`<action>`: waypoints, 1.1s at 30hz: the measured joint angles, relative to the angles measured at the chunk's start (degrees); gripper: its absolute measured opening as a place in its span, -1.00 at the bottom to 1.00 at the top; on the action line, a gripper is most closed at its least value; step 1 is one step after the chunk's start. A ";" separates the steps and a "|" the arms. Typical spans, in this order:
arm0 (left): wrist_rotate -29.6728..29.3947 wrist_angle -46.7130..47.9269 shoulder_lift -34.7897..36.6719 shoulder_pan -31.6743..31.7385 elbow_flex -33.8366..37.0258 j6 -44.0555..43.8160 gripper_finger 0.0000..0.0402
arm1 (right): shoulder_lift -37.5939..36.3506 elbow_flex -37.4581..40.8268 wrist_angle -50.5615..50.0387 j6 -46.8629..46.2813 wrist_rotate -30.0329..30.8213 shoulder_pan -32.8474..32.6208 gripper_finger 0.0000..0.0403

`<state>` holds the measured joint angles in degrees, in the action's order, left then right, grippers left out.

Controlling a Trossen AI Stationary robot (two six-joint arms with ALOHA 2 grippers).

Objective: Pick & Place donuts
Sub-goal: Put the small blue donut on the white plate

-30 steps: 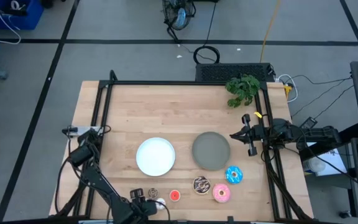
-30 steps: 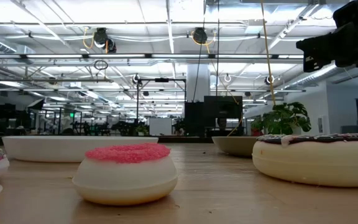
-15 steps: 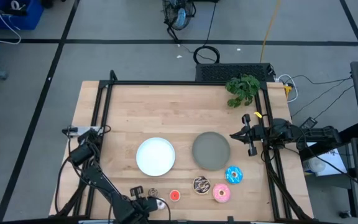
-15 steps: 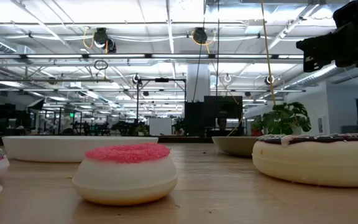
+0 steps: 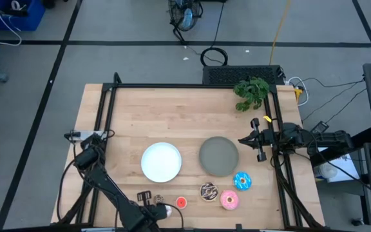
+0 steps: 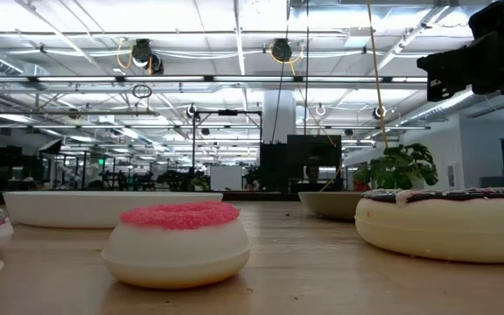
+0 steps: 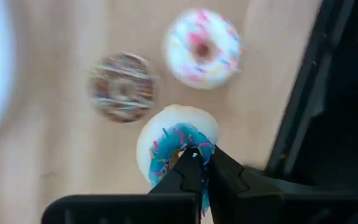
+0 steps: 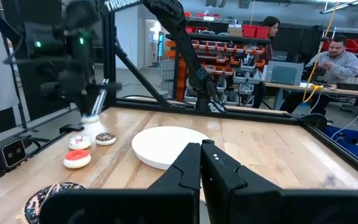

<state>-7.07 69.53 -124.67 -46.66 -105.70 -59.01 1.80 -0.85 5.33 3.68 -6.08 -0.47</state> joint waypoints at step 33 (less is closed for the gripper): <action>-6.49 13.64 10.38 27.79 -0.92 38.33 -0.95 | 0.47 0.01 0.39 0.00 0.01 0.00 -1.00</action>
<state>-13.57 83.17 -114.29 -18.86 -106.62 -20.69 2.28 -0.84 5.72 3.68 -6.07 -0.47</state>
